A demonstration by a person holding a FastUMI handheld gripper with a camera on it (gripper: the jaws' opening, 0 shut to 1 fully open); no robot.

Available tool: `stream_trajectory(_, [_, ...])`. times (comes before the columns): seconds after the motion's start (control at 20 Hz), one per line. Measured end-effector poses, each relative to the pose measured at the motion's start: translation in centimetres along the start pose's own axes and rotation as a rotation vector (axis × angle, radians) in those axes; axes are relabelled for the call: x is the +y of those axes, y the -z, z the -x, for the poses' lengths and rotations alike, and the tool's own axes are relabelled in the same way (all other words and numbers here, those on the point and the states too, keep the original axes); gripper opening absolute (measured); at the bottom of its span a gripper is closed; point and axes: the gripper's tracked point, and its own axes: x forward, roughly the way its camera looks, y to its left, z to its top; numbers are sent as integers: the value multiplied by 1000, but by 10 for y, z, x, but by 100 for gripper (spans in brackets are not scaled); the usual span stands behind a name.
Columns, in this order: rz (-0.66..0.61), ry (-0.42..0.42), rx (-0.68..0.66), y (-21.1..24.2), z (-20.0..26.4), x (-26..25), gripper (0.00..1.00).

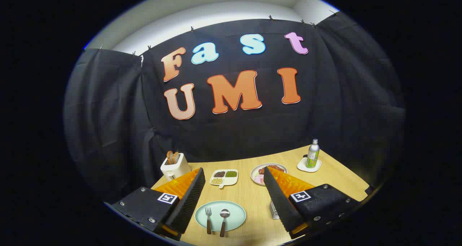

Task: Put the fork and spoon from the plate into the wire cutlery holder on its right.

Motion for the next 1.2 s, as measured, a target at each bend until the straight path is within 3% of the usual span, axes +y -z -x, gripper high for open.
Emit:
stream_trajectory(0.55, [0,-15,-29,-14,1,-24,98])
stream_trajectory(0.75, [42,18,-27,-8,1,-28,98])
stream_trajectory(1.2, [89,47,125,65,-25,15,98])
